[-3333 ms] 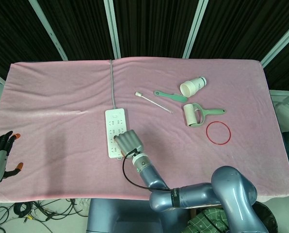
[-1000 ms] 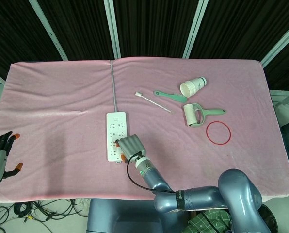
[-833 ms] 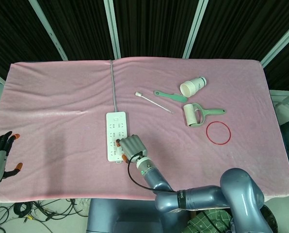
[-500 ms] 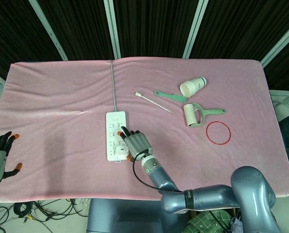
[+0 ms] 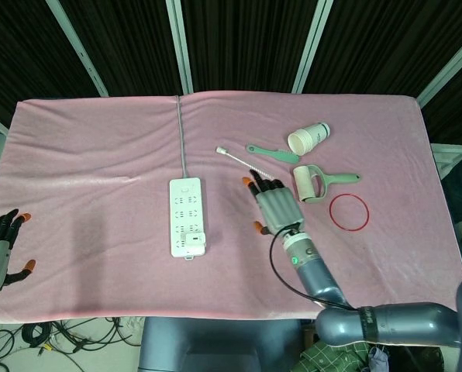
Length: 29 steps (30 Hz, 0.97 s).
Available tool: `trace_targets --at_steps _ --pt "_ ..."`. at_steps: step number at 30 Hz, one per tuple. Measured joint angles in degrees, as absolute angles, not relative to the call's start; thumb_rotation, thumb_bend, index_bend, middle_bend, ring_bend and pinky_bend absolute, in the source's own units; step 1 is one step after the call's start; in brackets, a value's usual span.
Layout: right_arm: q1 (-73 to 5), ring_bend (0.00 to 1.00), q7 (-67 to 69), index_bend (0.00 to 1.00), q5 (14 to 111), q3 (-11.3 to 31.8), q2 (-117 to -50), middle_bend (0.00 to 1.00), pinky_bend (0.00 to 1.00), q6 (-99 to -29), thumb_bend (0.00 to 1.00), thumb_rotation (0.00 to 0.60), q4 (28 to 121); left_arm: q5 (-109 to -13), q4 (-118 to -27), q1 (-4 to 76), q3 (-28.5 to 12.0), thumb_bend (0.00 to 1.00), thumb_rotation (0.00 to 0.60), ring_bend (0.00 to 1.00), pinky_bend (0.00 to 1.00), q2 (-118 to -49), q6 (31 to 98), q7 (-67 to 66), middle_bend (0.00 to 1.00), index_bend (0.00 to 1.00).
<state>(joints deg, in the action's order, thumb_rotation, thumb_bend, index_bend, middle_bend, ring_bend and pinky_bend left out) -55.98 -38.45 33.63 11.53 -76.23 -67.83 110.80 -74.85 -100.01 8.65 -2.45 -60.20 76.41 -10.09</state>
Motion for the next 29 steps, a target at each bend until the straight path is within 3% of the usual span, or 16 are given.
trace_targets --at_steps 4,12,19,29 --pt "-50.15 0.18 -33.76 0.11 41.99 8.27 -69.67 0.02 0.17 -70.43 0.17 0.6 112.15 -76.76 -99.75 8.53 -2.26 0.3 0.6 0.0 0.0 -60.33 77.36 -9.73 0.0 0.08" --pt "-36.55 0.18 -22.47 0.11 59.48 -0.49 -63.08 0.02 0.17 -77.62 0.17 0.6 108.97 -80.35 -99.9 8.11 -1.64 0.3 0.6 0.0 0.0 -60.48 79.32 -9.08 0.0 0.08" --pt "-27.05 0.18 -15.41 0.11 67.91 -5.36 -62.29 0.02 0.16 -85.52 0.17 0.6 102.77 -83.43 -100.5 7.81 -1.33 0.3 0.6 0.0 0.0 -60.26 81.19 -8.5 0.0 0.08" --pt "-19.01 0.18 -8.88 0.11 74.0 -7.41 -65.36 0.02 0.16 -90.58 0.17 0.6 95.5 -85.89 -101.15 7.44 -1.03 0.3 0.6 0.0 0.0 -59.92 82.73 -7.92 0.0 0.08"
